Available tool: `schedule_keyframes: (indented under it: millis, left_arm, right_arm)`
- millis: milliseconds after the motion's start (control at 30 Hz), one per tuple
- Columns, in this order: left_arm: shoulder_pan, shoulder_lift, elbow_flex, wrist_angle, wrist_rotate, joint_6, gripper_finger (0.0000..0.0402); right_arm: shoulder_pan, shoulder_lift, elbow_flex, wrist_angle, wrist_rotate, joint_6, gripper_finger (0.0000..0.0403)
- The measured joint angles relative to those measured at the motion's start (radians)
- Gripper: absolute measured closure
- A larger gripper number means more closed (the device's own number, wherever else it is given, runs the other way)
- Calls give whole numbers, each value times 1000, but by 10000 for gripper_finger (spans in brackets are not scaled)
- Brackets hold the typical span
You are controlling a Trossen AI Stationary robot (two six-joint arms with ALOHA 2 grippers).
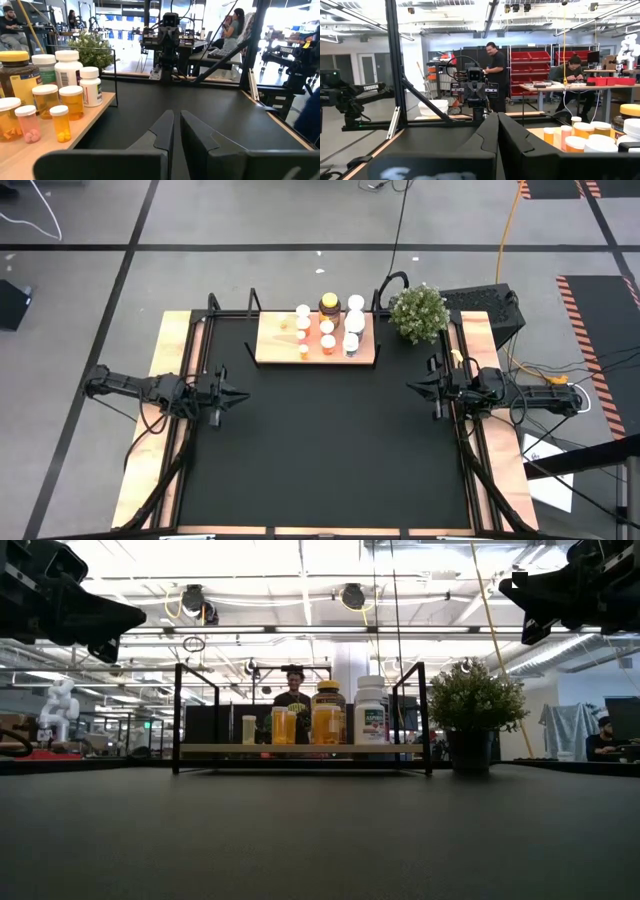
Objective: Pick and place medicine bottles onto shelf by color
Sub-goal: Return to Home Position
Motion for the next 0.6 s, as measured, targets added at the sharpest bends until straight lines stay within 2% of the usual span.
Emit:
schedule_keyframes:
  millis: [600]
  left_arm:
    - [0, 0, 0, 1, 0, 0, 366]
  right_arm:
    - [-10, 0, 0, 37, -1, 0, 403]
